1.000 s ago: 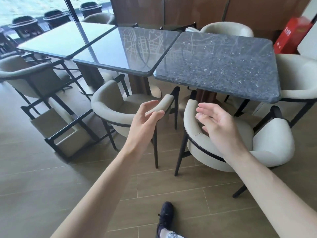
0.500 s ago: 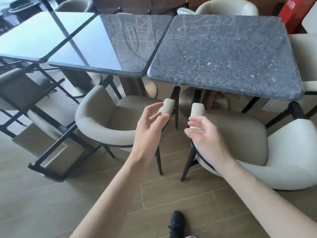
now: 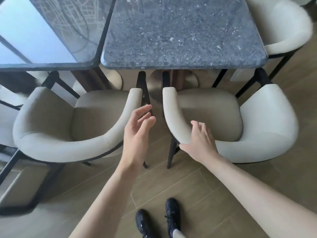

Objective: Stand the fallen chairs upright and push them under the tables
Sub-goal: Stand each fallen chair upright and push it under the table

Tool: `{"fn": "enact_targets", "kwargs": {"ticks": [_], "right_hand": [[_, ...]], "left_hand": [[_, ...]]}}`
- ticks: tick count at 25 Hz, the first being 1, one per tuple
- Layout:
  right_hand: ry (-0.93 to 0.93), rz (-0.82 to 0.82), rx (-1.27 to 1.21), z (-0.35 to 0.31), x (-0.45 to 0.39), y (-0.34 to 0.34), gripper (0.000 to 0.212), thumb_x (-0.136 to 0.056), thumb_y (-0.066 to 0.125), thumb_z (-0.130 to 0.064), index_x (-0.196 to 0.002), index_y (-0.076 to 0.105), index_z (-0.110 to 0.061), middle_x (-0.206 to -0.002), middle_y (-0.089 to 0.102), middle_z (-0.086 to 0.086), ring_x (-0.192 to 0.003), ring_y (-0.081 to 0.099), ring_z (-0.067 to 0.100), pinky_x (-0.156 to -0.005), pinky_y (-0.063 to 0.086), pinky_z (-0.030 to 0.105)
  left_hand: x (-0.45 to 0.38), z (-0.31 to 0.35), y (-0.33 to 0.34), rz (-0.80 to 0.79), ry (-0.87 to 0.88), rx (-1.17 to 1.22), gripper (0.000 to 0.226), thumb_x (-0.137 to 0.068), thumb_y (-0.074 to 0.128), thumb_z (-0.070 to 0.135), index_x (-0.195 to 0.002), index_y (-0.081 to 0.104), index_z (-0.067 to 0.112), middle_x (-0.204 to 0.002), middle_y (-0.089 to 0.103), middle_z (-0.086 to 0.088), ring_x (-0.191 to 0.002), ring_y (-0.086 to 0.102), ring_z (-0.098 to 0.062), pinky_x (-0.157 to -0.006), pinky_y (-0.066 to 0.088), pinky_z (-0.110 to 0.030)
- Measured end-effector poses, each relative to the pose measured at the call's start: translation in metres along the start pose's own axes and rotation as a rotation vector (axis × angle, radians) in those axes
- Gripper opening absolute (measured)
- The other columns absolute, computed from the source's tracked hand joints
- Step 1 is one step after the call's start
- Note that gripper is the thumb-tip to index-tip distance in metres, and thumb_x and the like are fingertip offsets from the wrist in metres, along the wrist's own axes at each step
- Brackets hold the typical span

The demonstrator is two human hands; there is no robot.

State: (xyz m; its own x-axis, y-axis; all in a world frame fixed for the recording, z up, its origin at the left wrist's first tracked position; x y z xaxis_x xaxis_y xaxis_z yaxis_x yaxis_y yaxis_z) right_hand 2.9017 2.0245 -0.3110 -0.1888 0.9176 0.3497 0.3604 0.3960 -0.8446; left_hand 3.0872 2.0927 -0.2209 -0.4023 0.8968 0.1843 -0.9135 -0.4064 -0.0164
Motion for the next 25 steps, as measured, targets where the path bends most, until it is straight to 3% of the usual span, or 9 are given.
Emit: {"fn": "enact_targets", "kwargs": {"ticks": [3,6,9,14,25], "right_hand": [[0.184,-0.159,0.437,0.065,-0.006,0.040,0.087,-0.071,0.080,-0.036,-0.139,0.029,-0.014,-0.144,0.038,0.004,-0.137,0.036,0.024,-0.110,0.034,0.049],[0.128,-0.145,0.575,0.086,-0.020,0.064,0.101,-0.069,0.084,-0.032,-0.146,0.022,-0.012,-0.145,0.038,0.005,-0.143,0.030,0.024,-0.117,0.025,0.057],[0.071,-0.155,0.635,0.083,-0.038,0.071,0.103,-0.068,0.084,-0.029,-0.146,0.020,-0.013,-0.140,0.042,0.008,-0.140,0.035,0.030,-0.115,0.025,0.062],[0.058,-0.238,0.695,0.076,-0.045,0.064,0.083,-0.067,0.081,-0.025,-0.132,0.030,-0.015,-0.122,0.049,0.007,-0.117,0.054,0.030,-0.094,0.048,0.055],[0.004,-0.300,0.739,0.062,-0.024,0.072,0.079,-0.066,0.083,-0.021,-0.127,0.034,-0.010,-0.118,0.056,0.007,-0.113,0.062,0.033,-0.092,0.053,0.055]], "left_hand": [[0.001,-0.016,0.009,-0.049,-0.017,0.011,0.043,-0.085,0.055,0.032,-0.127,0.064,0.026,-0.125,0.066,0.023,-0.125,0.056,0.003,-0.095,0.043,-0.014],[0.003,-0.025,0.006,-0.078,-0.022,0.006,0.043,-0.085,0.055,0.032,-0.126,0.064,0.026,-0.126,0.066,0.022,-0.125,0.056,0.003,-0.090,0.044,-0.007],[0.004,-0.028,-0.003,-0.086,-0.027,-0.015,0.042,-0.085,0.055,0.034,-0.125,0.064,0.029,-0.127,0.065,0.024,-0.124,0.056,0.005,-0.091,0.043,-0.009],[0.012,-0.030,-0.021,-0.078,-0.024,-0.018,0.043,-0.085,0.054,0.033,-0.126,0.064,0.027,-0.130,0.065,0.019,-0.124,0.056,0.005,-0.096,0.043,-0.017],[0.041,-0.035,-0.035,-0.069,-0.026,-0.028,0.040,-0.085,0.055,0.034,-0.123,0.066,0.030,-0.126,0.065,0.025,-0.124,0.056,0.005,-0.097,0.043,-0.022]]}}
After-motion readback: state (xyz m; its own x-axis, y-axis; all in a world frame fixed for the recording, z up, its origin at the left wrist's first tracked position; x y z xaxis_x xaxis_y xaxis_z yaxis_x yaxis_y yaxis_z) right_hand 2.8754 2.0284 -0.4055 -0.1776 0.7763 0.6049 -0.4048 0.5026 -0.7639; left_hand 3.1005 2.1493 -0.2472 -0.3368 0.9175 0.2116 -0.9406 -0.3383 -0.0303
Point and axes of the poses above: each hand's wrist, its own x-axis away from the middle knuckle, its own y-axis out of the palm, z = x × y, the point moved 5 cm from there along -x, towards the middle knuckle
